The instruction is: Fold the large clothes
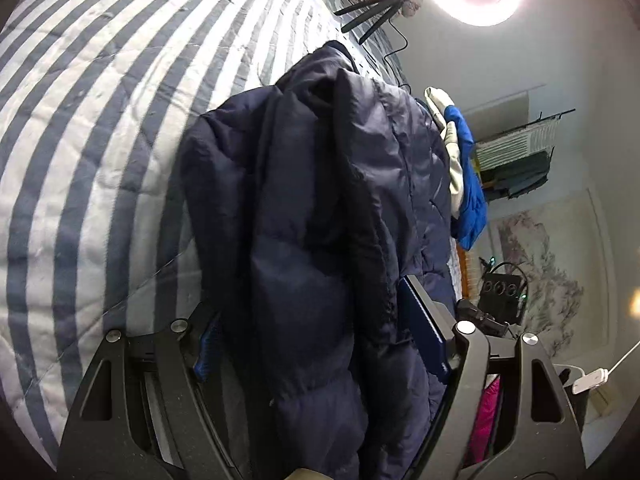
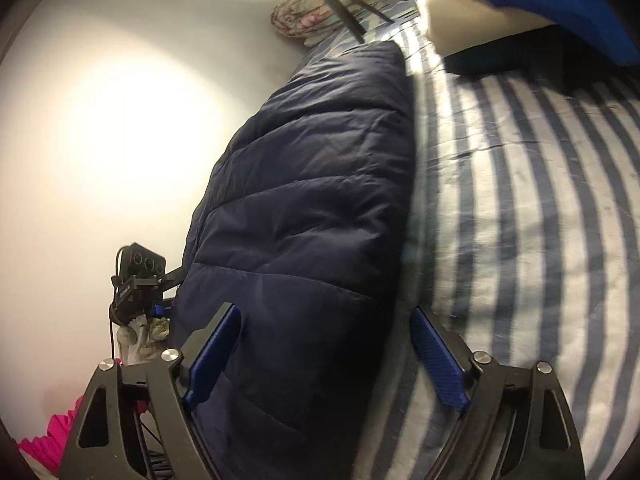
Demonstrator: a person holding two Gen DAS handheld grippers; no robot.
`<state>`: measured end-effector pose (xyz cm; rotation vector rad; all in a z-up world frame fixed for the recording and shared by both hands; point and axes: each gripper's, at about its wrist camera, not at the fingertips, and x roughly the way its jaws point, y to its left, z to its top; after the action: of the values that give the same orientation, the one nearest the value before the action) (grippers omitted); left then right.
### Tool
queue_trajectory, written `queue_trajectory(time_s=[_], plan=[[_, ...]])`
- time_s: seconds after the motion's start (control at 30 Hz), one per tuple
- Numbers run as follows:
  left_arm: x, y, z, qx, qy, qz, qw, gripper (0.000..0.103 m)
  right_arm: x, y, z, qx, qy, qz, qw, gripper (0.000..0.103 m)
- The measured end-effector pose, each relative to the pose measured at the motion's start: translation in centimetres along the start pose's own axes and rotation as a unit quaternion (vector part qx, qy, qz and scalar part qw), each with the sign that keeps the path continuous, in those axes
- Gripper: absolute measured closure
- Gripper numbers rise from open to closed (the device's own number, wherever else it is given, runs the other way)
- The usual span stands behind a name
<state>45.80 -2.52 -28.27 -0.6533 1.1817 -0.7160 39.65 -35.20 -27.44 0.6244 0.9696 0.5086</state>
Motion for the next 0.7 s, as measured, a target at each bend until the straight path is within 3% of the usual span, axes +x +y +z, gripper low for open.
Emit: queue_trajectory(time_s=[0.07, 0.23, 0.47, 0.57, 0.7], plan=[[0.3, -0.3, 0.1, 0.002, -0.001, 0.003, 1.0, 0.024, 0.9, 0.6, 0.1, -0.006, 0.01, 0.006, 1.0, 0.023], [0.5, -0.8, 0.0, 0.012, -0.004, 0.015, 0.9998, 0.026, 2.4, 2.0, 0.0, -0.017, 0.016, -0.003, 1.0, 0.029], [0.5, -2.9, -0.7, 0.063, -0.009, 0.061, 0.9961, 0.054, 2.0, 2.2, -0.5, -0.019, 0.018, -0.02, 0.999, 0.046], [0.5, -5.1, -1.4, 0.112, -0.027, 0.104, 0.9879, 0.063, 1.7, 2.8, -0.5, -0.034, 0.021, -0.044, 0.998, 0.051], [0.9, -7.6, -2.8, 0.174, -0.048, 0.169, 0.9691, 0.07, 1.8, 5.1, -0.8, -0.073, 0.021, -0.095, 0.993, 0.06]])
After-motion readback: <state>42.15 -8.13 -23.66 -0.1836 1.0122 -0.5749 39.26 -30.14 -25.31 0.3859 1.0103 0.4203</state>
